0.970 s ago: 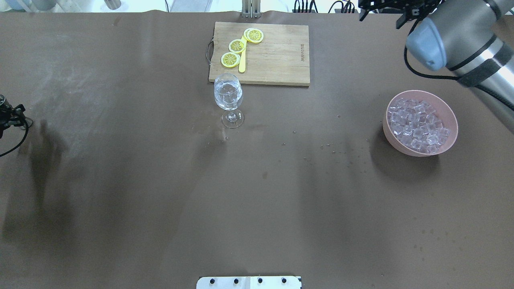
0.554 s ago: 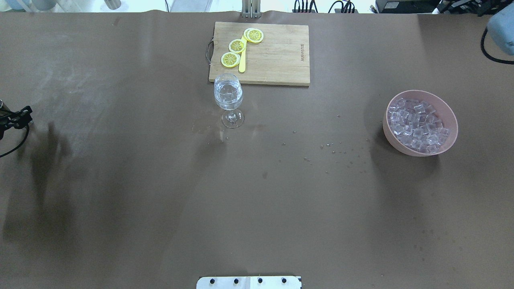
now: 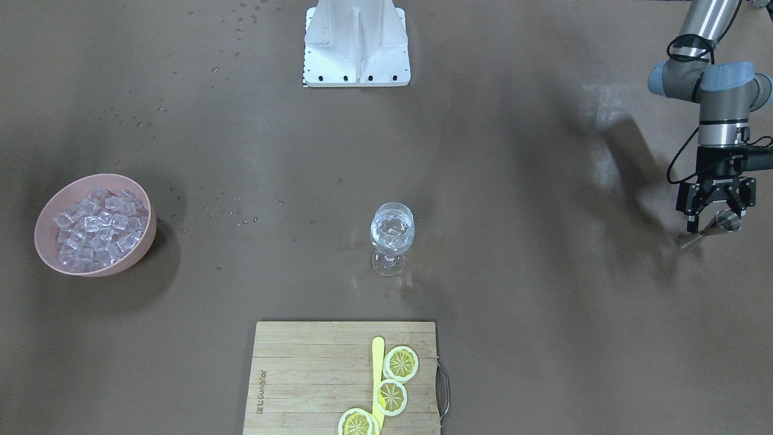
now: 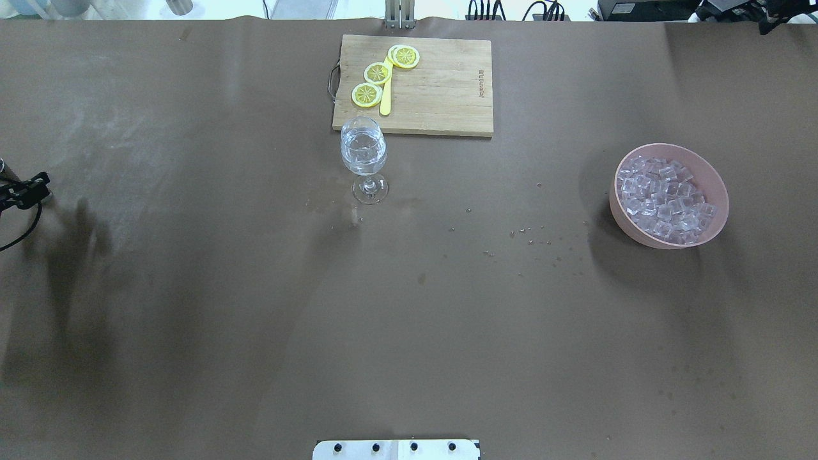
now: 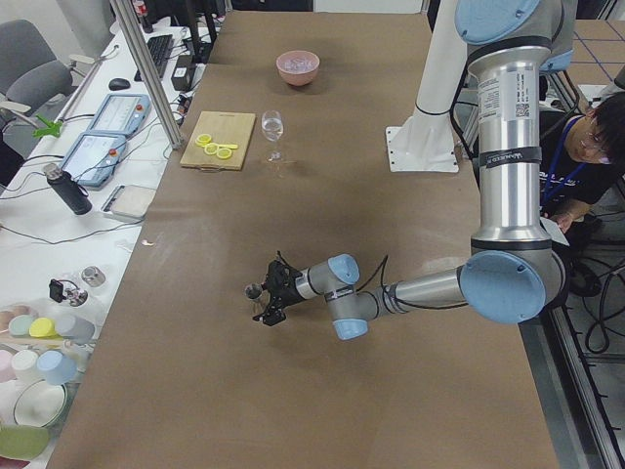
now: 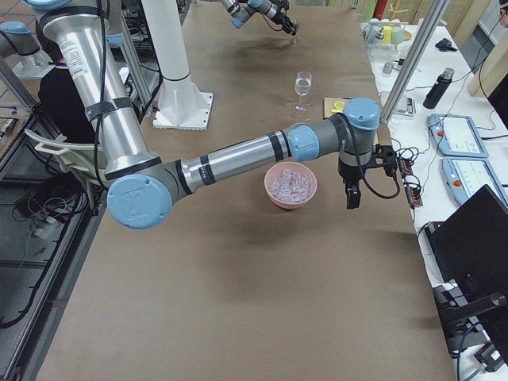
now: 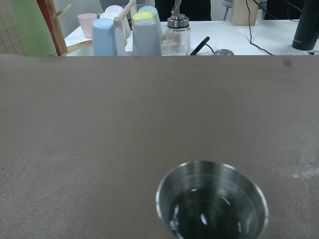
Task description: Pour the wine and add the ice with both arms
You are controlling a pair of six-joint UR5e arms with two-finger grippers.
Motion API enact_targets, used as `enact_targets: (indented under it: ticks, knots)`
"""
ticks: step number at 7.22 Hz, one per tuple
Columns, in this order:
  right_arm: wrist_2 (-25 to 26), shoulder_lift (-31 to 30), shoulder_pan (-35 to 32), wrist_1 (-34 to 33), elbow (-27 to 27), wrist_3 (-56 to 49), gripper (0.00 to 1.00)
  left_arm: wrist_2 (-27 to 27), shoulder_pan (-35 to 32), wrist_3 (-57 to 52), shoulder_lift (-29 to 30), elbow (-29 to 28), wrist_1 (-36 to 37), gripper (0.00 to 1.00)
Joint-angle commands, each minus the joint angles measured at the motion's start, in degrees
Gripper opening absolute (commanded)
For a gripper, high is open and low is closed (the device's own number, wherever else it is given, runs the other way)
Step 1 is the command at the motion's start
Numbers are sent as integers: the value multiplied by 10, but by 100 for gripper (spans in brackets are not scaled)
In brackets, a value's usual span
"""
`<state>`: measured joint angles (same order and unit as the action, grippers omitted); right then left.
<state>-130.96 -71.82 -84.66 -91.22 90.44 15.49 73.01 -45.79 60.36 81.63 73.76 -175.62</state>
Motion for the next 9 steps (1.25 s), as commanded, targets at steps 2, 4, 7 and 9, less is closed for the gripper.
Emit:
enact_targets:
  ticks: [2,4,7,9]
  knots:
    - [-34,-75,-29,2,0,-28,100,1,0,-2,-33,66,8,97]
    - [-32,-95,-28,2,0,-46,100,49,0,-7,-77,136,60,96]
    - [-30,-118,-28,3,0,-81,100,143,-14,-19,-86,163,134,96]
    - [-35,-135,-29,2,-1,-136,100,220,-49,-59,-90,164,137,96]
